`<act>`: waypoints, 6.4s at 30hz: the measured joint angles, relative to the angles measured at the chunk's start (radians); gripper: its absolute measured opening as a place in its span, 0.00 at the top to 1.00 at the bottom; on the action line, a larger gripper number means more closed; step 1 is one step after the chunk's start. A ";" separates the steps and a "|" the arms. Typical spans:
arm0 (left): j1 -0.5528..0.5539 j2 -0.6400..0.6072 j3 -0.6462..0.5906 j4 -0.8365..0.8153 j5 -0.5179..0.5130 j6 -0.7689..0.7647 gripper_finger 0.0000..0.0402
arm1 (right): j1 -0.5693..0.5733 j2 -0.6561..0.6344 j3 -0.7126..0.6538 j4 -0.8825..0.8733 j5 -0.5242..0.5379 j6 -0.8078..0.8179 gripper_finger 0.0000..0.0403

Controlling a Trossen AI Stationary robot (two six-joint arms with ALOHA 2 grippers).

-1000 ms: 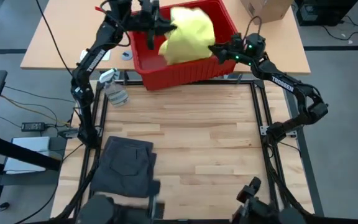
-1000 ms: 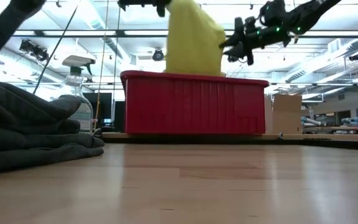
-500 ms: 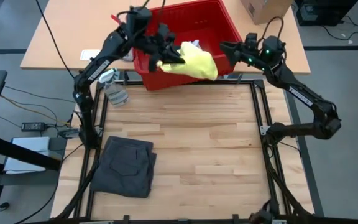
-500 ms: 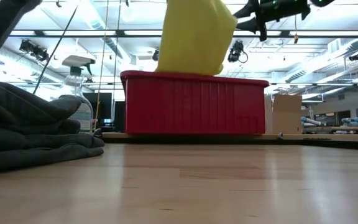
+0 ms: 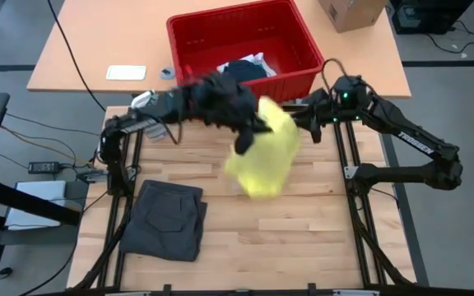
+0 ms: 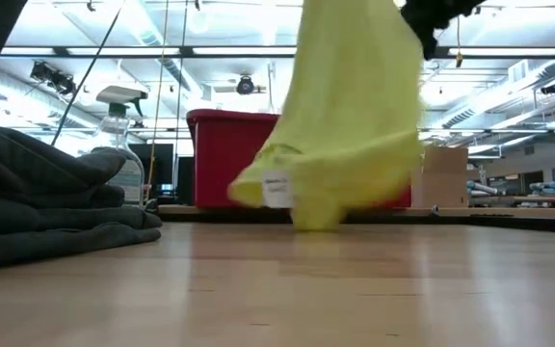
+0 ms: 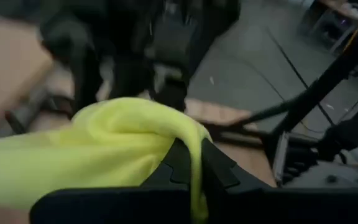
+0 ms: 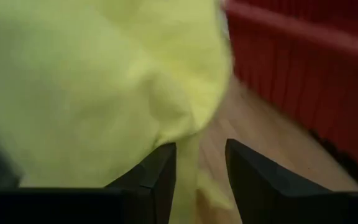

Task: Fold Laundry from Bin
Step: Fold the yellow shirt

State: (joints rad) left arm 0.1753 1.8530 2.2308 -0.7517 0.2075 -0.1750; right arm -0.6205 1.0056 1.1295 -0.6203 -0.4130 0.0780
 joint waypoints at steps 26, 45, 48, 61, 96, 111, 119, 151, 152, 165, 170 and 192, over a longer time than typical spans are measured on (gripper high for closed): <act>-0.012 -0.057 -0.032 0.119 -0.192 0.017 0.98 | 0.135 0.001 0.000 -0.072 0.188 0.106 0.64; -0.146 -0.047 -0.689 0.436 -0.108 -0.596 0.56 | 0.129 0.065 0.000 -0.038 0.341 0.121 0.64; -0.114 -0.049 -0.646 0.379 -0.113 -0.538 0.49 | 0.127 0.101 0.000 -0.028 0.321 0.122 0.64; 0.287 -0.048 -0.601 0.118 0.072 -0.183 0.52 | 0.070 0.406 0.000 0.061 0.328 0.192 0.64; 0.349 -0.003 -0.602 -0.072 0.211 0.167 0.53 | 0.020 0.582 -0.135 0.152 -0.055 0.073 0.62; 0.141 0.132 -0.602 -0.022 0.092 -0.191 0.53 | 0.225 0.582 -0.368 0.333 -0.226 0.009 0.68; 0.091 0.080 -0.599 -0.024 0.086 -0.335 0.53 | 0.403 0.481 -0.371 0.202 -0.214 -0.030 0.97; 0.151 0.309 -0.602 -0.014 -0.005 0.051 0.59 | 0.195 0.486 -0.409 0.300 0.263 0.169 0.57; 0.150 0.313 -0.602 -0.022 -0.005 0.051 0.62 | 0.193 0.512 -0.409 0.297 0.261 0.174 0.59; 0.163 0.317 -0.599 -0.190 -0.021 0.143 0.98 | 0.303 0.348 -0.330 -0.125 0.301 0.290 0.97; 0.173 0.303 -0.602 -0.198 -0.069 0.162 0.98 | 0.426 0.154 -0.284 -0.322 0.133 0.518 0.96; 0.110 -0.026 -0.593 0.059 -0.170 0.567 0.99 | 0.294 0.159 -0.357 0.354 0.327 0.298 0.49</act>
State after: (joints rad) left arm 0.2853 1.8267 1.6379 -0.6928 0.0372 0.3917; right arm -0.3266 1.1641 0.7723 -0.2667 -0.0860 0.3762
